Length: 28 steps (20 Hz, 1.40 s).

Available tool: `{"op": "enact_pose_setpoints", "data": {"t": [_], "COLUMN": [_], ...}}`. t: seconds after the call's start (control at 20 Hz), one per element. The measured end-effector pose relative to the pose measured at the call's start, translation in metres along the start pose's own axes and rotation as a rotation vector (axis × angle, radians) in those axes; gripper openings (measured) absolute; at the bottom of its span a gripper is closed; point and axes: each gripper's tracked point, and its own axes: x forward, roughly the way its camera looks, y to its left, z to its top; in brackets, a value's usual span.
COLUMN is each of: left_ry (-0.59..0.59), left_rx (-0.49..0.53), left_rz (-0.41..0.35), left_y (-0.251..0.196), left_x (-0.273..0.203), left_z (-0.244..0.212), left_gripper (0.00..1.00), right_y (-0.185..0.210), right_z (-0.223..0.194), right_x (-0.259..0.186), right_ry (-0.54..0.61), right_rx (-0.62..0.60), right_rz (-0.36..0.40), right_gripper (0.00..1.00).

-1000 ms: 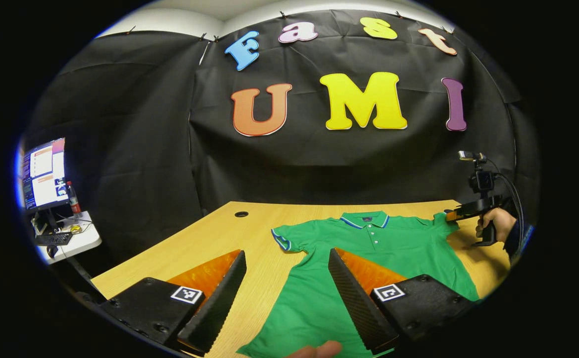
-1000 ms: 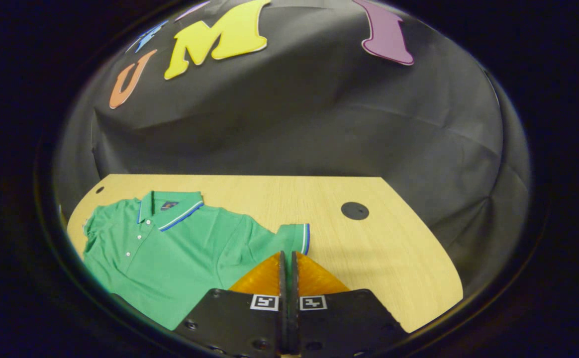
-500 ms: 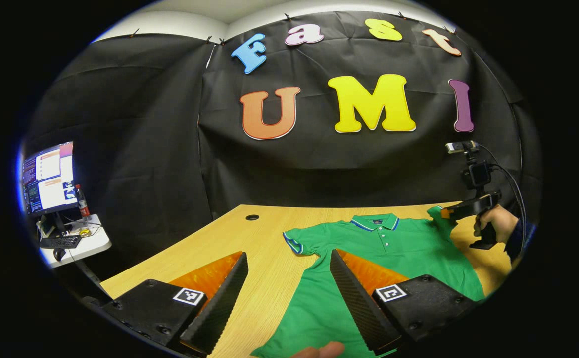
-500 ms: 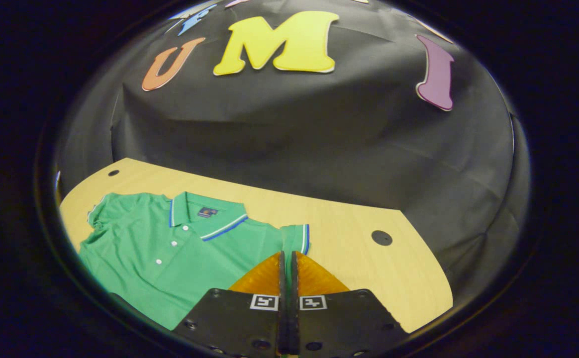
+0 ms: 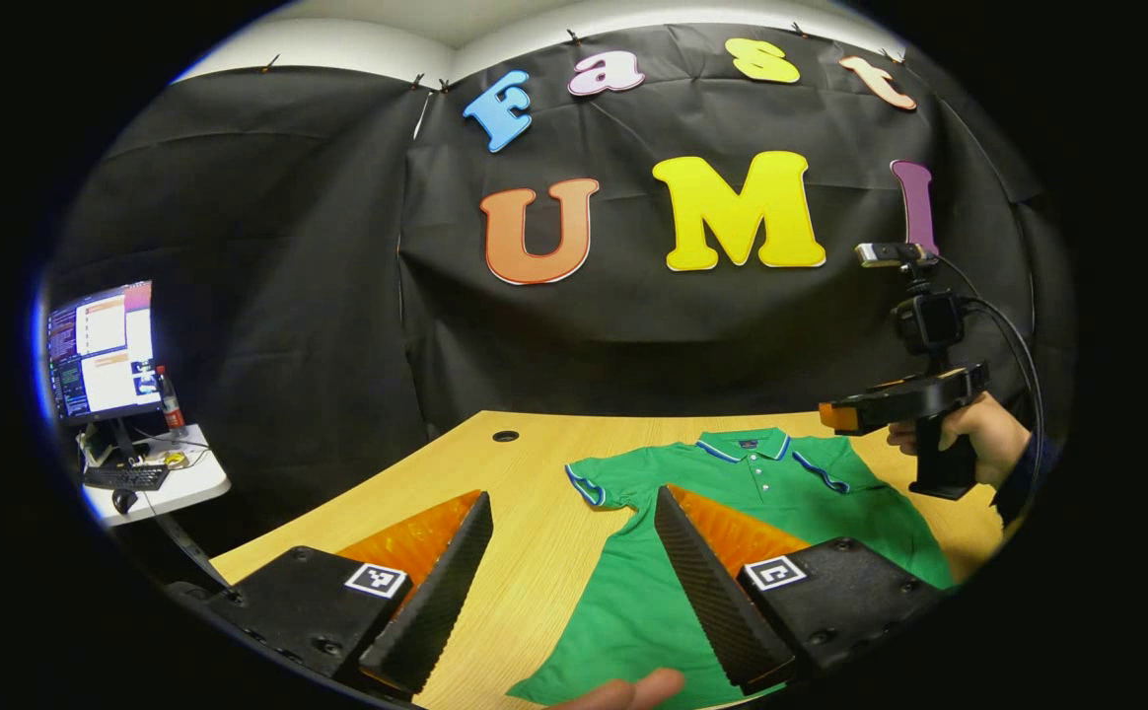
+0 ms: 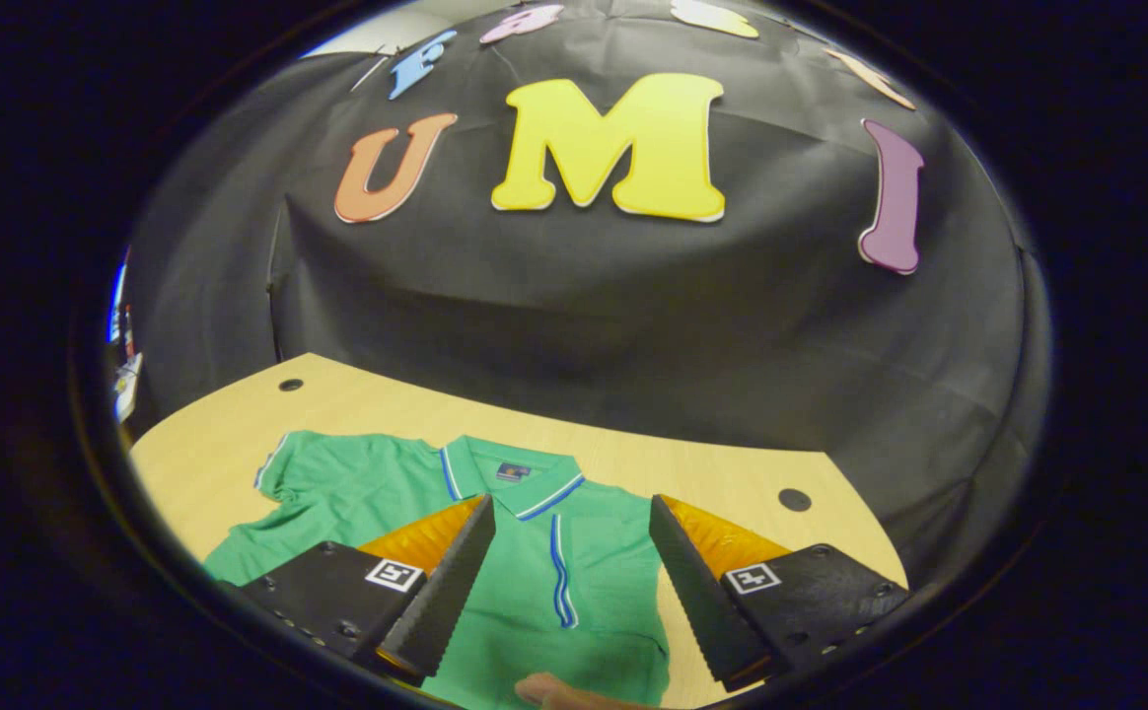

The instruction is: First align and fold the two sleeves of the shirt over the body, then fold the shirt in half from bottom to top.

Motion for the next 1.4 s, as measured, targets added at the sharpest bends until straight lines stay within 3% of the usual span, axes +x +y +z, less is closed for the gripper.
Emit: {"op": "enact_pose_setpoints", "data": {"t": [0.25, 0.45, 0.75, 0.9, 1.1, 1.4], "left_ry": [-0.007, -0.015, 0.007, 0.013, 0.027, -0.017], "left_rx": [0.001, -0.006, -0.033, -0.014, 0.011, -0.059], "left_rz": [0.020, 0.033, 0.036, 0.048, 0.047, 0.082], "left_y": [0.006, 0.008, 0.006, 0.005, -0.005, -0.008], "left_x": [-0.004, -0.008, -0.003, 0.001, 0.007, 0.024], "left_z": [0.005, 0.008, -0.001, -0.004, -0.011, 0.014], "left_gripper": [1.00, 1.00, 1.00, 1.00, 1.00, 1.00], "right_y": [-0.017, -0.030, -0.047, -0.063, -0.061, -0.054], "right_z": [0.022, 0.038, 0.013, -0.022, -0.038, -0.034], "right_x": [-0.080, -0.153, -0.254, -0.279, -0.290, -0.289], "right_ry": [-0.054, -0.180, -0.311, -0.280, -0.272, -0.279], "right_rx": [0.059, 0.048, 0.026, 0.048, 0.019, 0.055], "right_rz": [-0.002, 0.002, -0.061, -0.117, -0.087, -0.023], "right_gripper": [0.94, 0.96, 0.96, 0.95, 0.95, 0.95]}}
